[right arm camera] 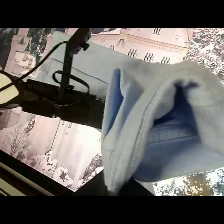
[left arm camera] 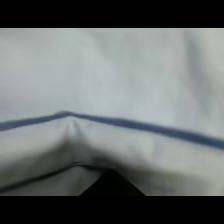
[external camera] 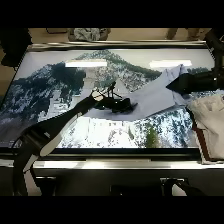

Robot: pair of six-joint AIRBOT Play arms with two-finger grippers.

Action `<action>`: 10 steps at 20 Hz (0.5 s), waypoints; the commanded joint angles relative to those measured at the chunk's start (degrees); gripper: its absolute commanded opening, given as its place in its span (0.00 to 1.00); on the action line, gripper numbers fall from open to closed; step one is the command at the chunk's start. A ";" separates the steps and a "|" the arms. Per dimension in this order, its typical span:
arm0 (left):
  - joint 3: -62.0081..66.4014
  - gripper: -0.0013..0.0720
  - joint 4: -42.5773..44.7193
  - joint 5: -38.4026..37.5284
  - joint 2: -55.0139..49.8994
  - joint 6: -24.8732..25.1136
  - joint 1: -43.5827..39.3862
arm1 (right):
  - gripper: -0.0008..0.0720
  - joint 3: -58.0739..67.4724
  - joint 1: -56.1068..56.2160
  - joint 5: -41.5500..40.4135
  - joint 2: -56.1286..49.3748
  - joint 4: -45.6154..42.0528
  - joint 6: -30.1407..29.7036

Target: Fold the shirts.

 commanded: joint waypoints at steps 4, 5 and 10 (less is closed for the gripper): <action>0.68 0.05 -8.02 1.73 -2.73 3.39 -2.71 | 0.08 0.07 0.04 -1.73 0.46 -1.51 3.28; 0.68 0.05 -5.01 -0.11 -1.33 3.34 -0.85 | 0.08 0.07 0.11 -3.02 -0.94 0.09 3.15; 0.66 0.05 25.75 -14.82 13.33 0.46 12.33 | 0.08 0.07 12.31 -14.01 -8.31 5.40 2.62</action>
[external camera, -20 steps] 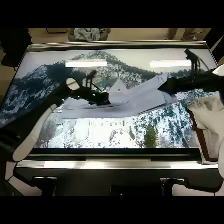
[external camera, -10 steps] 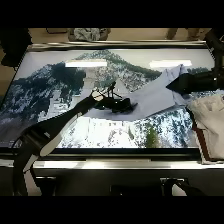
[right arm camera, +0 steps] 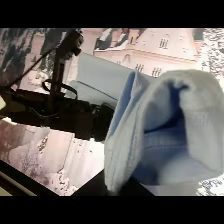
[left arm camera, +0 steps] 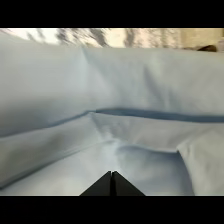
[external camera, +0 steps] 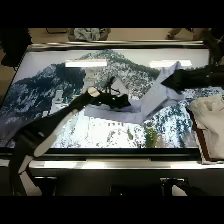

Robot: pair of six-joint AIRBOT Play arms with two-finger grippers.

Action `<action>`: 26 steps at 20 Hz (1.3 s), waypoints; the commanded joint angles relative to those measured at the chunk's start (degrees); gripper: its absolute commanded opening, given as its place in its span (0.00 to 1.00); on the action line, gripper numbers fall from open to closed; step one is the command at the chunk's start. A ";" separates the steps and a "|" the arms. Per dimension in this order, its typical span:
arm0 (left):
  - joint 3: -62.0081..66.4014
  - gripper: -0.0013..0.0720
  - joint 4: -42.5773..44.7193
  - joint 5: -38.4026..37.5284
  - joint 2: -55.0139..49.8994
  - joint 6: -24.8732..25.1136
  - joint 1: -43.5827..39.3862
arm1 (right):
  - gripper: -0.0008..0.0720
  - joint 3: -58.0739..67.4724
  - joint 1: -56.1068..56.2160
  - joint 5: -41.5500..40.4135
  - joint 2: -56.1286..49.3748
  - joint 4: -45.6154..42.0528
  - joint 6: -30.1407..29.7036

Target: Fold the shirts.

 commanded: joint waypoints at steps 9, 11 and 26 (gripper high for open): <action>0.04 0.06 22.71 -14.93 34.84 0.74 28.81 | 0.08 0.07 28.44 -27.91 -25.31 17.53 -0.09; 0.04 0.06 22.73 -15.37 38.14 0.76 29.88 | 0.09 0.07 30.82 -28.81 -30.18 22.43 -0.11; -4.04 0.06 26.18 -16.65 39.82 1.18 29.38 | 0.93 -6.60 4.28 1.33 -20.94 -23.41 -0.42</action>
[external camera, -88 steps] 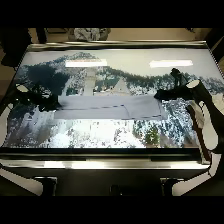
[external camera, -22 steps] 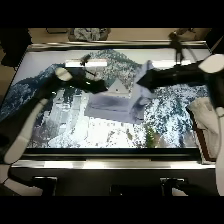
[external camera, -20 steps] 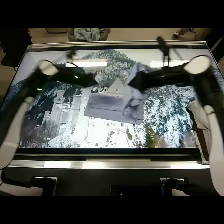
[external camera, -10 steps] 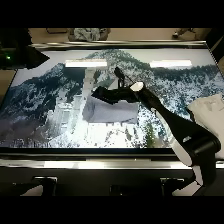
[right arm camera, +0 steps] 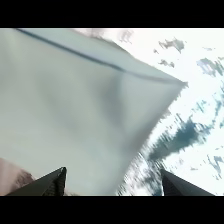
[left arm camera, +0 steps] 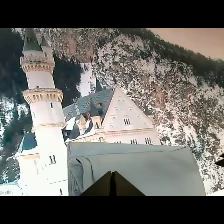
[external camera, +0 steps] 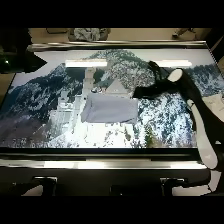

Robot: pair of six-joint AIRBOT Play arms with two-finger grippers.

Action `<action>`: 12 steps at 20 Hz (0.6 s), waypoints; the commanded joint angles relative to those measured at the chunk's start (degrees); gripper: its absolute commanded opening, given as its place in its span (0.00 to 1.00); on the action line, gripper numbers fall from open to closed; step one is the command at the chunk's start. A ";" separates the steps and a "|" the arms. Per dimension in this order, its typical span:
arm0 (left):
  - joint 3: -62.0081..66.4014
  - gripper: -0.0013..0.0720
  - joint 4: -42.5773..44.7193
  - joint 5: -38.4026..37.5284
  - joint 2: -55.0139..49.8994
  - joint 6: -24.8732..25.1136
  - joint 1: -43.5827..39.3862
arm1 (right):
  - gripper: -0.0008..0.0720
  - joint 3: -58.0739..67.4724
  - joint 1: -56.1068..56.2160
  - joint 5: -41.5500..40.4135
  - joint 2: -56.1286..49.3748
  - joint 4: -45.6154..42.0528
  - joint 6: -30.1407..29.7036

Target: Fold the shirts.

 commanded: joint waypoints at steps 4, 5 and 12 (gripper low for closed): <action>-4.26 0.06 0.74 -0.11 -0.37 -0.07 -0.04 | 0.93 -14.12 -1.38 -6.78 0.09 6.47 -5.95; -4.81 0.06 0.72 -0.11 -0.37 -0.22 -0.04 | 0.93 -14.16 -0.22 -8.66 -1.22 8.76 -6.49; -5.07 0.06 0.74 -0.07 -0.42 -0.22 -0.04 | 0.12 -14.05 4.20 -12.87 -6.21 20.20 -10.01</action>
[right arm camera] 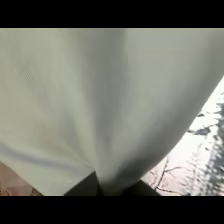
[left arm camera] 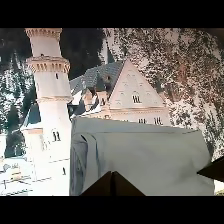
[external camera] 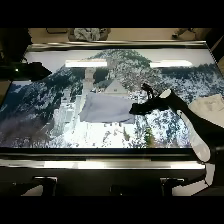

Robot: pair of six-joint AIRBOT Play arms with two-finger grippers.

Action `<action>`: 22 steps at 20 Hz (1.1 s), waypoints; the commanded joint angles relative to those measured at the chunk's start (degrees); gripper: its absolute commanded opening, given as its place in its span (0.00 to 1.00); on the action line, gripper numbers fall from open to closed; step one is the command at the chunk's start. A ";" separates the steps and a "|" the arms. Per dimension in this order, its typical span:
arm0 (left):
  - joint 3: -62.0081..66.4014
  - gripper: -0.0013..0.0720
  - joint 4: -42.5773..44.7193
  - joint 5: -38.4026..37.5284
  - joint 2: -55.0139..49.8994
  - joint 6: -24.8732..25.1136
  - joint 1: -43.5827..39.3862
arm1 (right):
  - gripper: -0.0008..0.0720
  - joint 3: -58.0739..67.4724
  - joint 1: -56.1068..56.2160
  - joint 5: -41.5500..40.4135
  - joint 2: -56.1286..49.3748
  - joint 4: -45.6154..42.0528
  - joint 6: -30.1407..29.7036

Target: Fold the shirts.

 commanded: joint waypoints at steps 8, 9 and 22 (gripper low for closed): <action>-0.22 0.06 0.04 0.13 -0.33 0.20 0.00 | 0.08 25.77 -14.80 21.00 4.92 4.90 -2.86; -0.22 0.06 0.04 0.24 -0.48 0.20 0.00 | 0.08 28.83 -18.27 22.29 5.84 4.90 -1.16; -0.22 0.06 0.02 1.01 -1.18 0.20 -0.02 | 0.08 44.28 -57.66 30.69 9.25 5.79 5.88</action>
